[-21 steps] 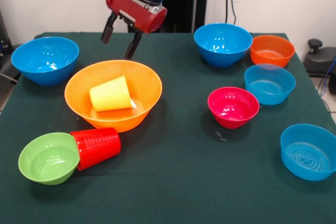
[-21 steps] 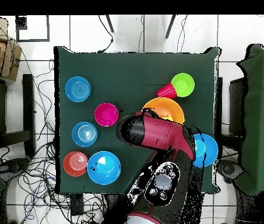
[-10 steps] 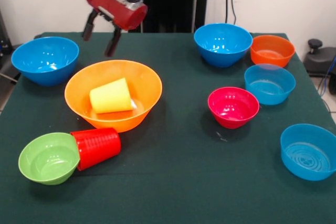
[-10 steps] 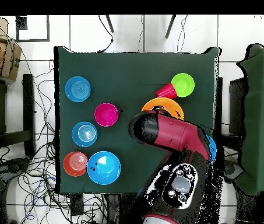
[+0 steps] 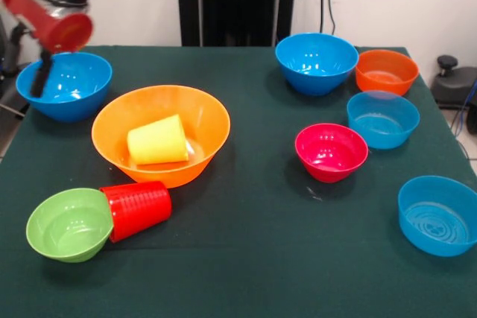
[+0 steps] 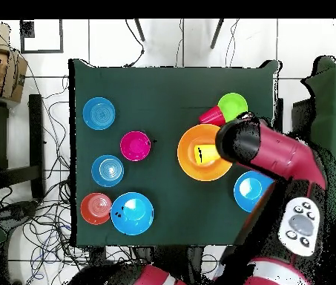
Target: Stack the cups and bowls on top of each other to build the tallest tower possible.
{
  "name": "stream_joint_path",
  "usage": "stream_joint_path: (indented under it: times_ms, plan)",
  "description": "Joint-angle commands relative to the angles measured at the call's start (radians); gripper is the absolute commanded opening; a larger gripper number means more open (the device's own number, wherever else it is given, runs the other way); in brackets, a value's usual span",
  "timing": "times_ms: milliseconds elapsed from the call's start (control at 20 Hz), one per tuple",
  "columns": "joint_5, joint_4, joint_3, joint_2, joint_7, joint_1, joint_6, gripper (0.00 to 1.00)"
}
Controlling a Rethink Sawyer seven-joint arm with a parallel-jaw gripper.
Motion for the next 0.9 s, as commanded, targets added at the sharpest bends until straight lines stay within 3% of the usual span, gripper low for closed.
stream_joint_path:
  times_ms: [50, 500, 900]
  plan:
    - [-0.03, -0.248, 0.163, 0.139, -0.088, -0.015, 0.178, 1.0]
    - [-0.038, -0.39, 0.145, 0.214, -0.092, -0.018, 0.26, 1.0]
    - [-0.026, -0.456, 0.133, 0.239, -0.068, -0.008, 0.322, 1.0]
